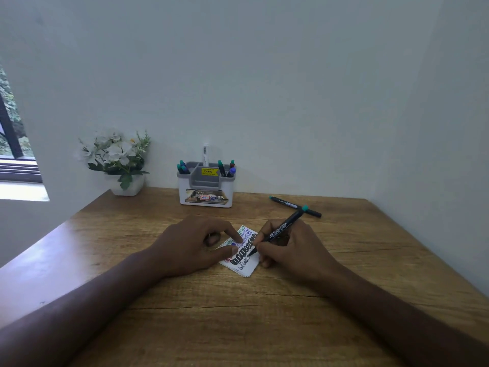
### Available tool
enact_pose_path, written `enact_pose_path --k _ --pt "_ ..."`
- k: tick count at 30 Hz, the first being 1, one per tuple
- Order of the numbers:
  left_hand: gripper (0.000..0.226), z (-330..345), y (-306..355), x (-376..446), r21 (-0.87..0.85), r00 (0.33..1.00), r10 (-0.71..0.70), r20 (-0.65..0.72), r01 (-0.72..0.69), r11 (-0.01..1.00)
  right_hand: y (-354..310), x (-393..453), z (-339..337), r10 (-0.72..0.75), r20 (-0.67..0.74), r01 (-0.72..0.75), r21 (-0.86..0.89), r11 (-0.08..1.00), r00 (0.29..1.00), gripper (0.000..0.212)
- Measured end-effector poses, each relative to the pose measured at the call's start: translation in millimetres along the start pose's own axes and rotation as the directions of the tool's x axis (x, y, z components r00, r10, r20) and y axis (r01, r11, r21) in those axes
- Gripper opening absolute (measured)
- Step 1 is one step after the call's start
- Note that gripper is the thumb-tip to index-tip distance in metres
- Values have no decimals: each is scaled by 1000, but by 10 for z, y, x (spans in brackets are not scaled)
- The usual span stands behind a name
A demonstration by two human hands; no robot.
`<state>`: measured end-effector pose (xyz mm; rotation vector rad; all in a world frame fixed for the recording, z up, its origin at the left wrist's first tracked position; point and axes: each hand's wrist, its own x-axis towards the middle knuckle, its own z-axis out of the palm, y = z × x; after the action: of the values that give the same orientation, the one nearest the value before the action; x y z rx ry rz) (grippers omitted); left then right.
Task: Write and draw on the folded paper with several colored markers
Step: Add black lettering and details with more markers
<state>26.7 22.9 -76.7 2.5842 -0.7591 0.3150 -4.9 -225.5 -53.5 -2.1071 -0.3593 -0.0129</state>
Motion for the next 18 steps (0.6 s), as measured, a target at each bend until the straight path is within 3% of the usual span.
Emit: enact_pose_path --k 18 --pt "26 -1 -3 3 6 1000 -8 4 8 1000 16 13 -10 17 -15 -17 4 1000 1000 2"
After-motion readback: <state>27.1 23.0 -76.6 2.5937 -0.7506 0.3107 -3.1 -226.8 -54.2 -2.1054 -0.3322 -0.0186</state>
